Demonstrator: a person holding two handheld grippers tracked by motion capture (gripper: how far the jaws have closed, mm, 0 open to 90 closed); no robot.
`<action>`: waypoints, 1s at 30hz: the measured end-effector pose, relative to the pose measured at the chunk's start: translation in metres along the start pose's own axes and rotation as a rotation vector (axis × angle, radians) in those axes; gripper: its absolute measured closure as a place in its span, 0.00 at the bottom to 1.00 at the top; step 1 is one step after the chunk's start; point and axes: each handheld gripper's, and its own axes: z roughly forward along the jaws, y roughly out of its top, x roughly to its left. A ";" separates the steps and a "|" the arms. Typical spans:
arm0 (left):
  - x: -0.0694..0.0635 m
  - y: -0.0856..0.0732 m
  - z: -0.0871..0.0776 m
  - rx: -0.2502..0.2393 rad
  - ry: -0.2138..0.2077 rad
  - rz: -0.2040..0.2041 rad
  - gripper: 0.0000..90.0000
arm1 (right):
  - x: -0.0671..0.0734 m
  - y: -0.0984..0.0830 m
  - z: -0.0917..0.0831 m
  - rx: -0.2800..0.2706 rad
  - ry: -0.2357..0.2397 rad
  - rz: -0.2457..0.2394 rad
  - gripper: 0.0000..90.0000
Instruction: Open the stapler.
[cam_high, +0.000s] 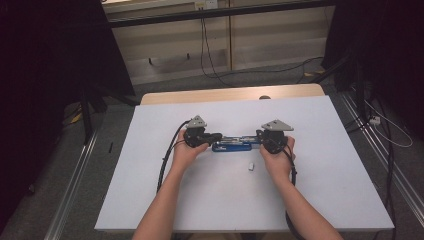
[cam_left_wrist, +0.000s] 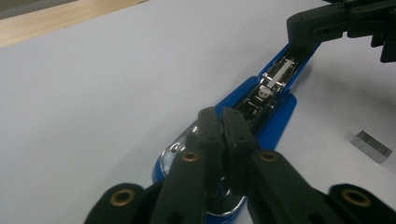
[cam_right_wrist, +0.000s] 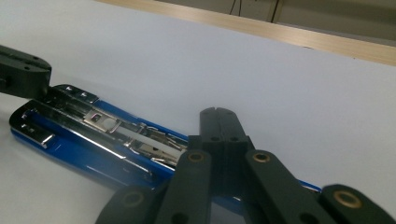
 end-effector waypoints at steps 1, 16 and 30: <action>0.000 0.000 0.000 0.000 0.000 0.000 0.92 | 0.001 -0.001 -0.001 0.001 0.008 -0.012 1.00; -0.011 0.012 -0.027 -0.014 0.050 0.020 0.45 | 0.008 -0.010 -0.033 0.032 0.127 -0.039 0.58; -0.018 -0.003 -0.060 -0.018 0.131 -0.043 0.18 | 0.016 -0.036 -0.047 0.080 0.138 -0.020 0.27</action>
